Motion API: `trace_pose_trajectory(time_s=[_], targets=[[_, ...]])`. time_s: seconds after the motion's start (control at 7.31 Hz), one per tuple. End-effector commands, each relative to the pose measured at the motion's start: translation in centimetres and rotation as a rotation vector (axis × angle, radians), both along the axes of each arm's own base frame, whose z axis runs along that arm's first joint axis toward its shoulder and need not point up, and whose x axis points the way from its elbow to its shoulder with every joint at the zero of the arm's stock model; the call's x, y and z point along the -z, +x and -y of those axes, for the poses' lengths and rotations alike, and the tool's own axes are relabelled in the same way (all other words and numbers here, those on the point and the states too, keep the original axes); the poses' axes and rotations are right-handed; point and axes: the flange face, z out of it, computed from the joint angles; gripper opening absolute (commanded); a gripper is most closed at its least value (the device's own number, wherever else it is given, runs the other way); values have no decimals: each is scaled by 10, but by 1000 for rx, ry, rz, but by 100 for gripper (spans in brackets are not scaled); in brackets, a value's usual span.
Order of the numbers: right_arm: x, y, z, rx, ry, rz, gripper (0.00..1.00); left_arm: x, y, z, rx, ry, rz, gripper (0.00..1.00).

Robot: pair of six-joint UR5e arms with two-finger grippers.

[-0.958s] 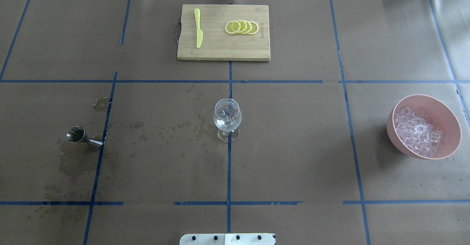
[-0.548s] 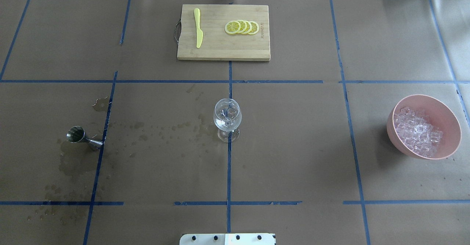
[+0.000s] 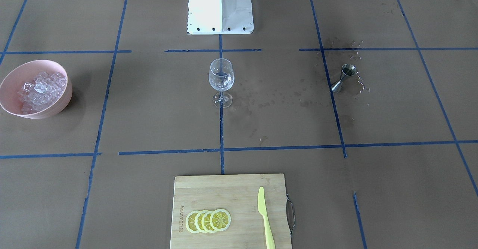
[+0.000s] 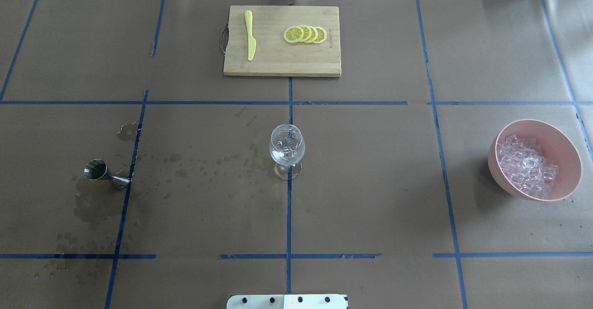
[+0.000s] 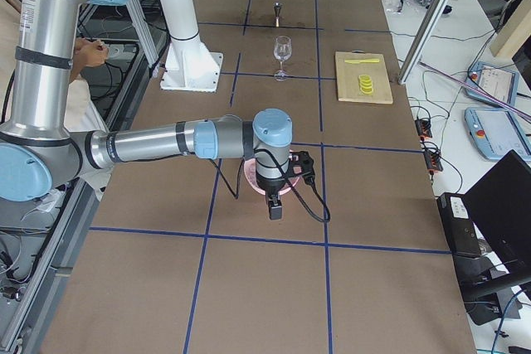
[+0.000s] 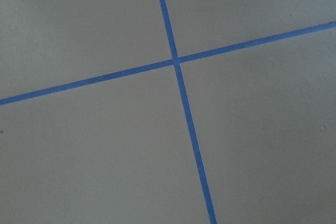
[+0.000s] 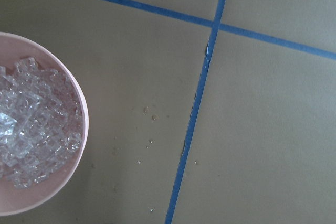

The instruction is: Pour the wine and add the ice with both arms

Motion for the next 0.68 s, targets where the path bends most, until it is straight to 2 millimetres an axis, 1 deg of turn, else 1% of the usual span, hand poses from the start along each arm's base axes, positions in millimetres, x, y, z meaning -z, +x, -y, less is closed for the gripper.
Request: trace_pose_trajectory(time_s=[0.0, 0.14, 0.27, 0.41, 0.55], targets=[[28, 4, 20, -36, 46, -3, 100, 7, -1, -1, 2, 227, 3, 100], [39, 16, 19, -71, 65, -2, 100, 23, 0, 8, 0, 358, 12, 100], [37, 18, 20, -76, 95, 0, 100, 44, 0, 20, -4, 522, 16, 100], [37, 17, 20, -76, 102, 8, 100, 60, 3, 12, -33, 617, -29, 100], [46, 17, 22, -79, 118, 11, 100, 60, 6, 1, -54, 692, -50, 100]])
